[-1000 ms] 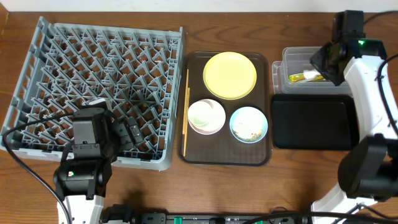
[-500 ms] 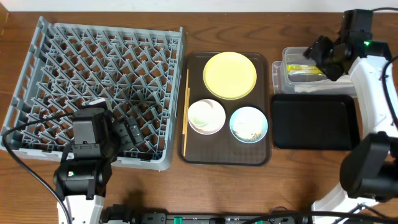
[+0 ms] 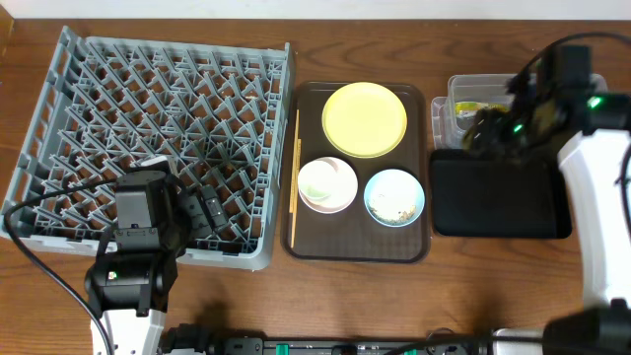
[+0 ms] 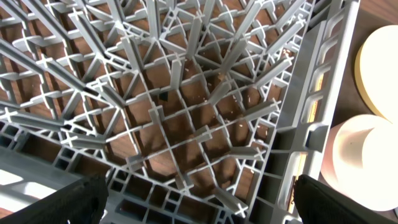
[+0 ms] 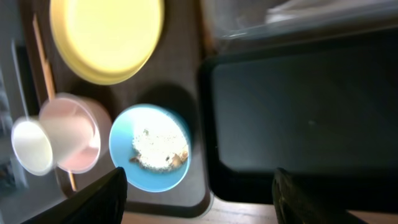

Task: Sort waste into correct bins and load items into the dishwasher
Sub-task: 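Move the right gripper to the blue bowl and grasp its rim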

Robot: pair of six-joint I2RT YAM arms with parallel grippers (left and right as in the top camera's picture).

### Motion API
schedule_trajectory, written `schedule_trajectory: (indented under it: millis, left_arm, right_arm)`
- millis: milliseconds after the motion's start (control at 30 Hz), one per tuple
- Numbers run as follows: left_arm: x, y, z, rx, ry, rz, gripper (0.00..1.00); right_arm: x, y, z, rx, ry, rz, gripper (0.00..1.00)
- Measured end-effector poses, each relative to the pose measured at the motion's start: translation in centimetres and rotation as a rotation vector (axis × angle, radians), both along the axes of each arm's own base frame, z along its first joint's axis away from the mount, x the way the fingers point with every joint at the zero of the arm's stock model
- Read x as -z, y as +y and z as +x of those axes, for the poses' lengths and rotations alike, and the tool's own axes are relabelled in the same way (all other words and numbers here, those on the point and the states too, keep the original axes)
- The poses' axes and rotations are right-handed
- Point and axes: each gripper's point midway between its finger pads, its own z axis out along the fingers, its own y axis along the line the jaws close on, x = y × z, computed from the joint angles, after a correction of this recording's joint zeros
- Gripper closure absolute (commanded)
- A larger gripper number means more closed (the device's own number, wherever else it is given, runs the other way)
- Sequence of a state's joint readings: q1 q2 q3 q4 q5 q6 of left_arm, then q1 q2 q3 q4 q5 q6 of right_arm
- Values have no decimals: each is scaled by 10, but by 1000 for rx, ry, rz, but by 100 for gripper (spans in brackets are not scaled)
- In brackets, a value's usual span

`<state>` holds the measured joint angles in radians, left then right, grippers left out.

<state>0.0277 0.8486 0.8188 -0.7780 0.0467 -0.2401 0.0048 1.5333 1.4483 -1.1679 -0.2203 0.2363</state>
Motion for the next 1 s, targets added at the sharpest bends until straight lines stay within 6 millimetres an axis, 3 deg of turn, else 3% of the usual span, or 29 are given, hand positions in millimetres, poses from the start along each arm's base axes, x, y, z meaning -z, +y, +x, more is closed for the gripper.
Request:
schedule_trajectory:
  millis: [300, 500, 633, 700, 767, 833, 1000]
  left_arm:
    - [0, 0, 0, 0, 1, 0, 2]
    - [0, 0, 0, 0, 0, 0, 2]
    - [0, 0, 0, 0, 0, 0, 2]
    - [0, 0, 0, 0, 0, 0, 2]
    - [0, 0, 0, 0, 0, 0, 2]
    - [0, 0, 0, 0, 0, 0, 2]
    - [0, 0, 0, 0, 0, 0, 2]
  right_arm:
    - [45, 101, -26, -356, -74, -59, 35]
    - [79, 147, -33, -490, -58, -104, 41]
    - [109, 162, -44, -512, 23, -138, 46]
    - [125, 167, -50, -511, 72, -152, 54]
    - [145, 169, -56, -499, 134, -174, 69]
    - [154, 168, -58, -478, 160, -182, 77]
    - [170, 162, -60, -419, 210, -211, 80]
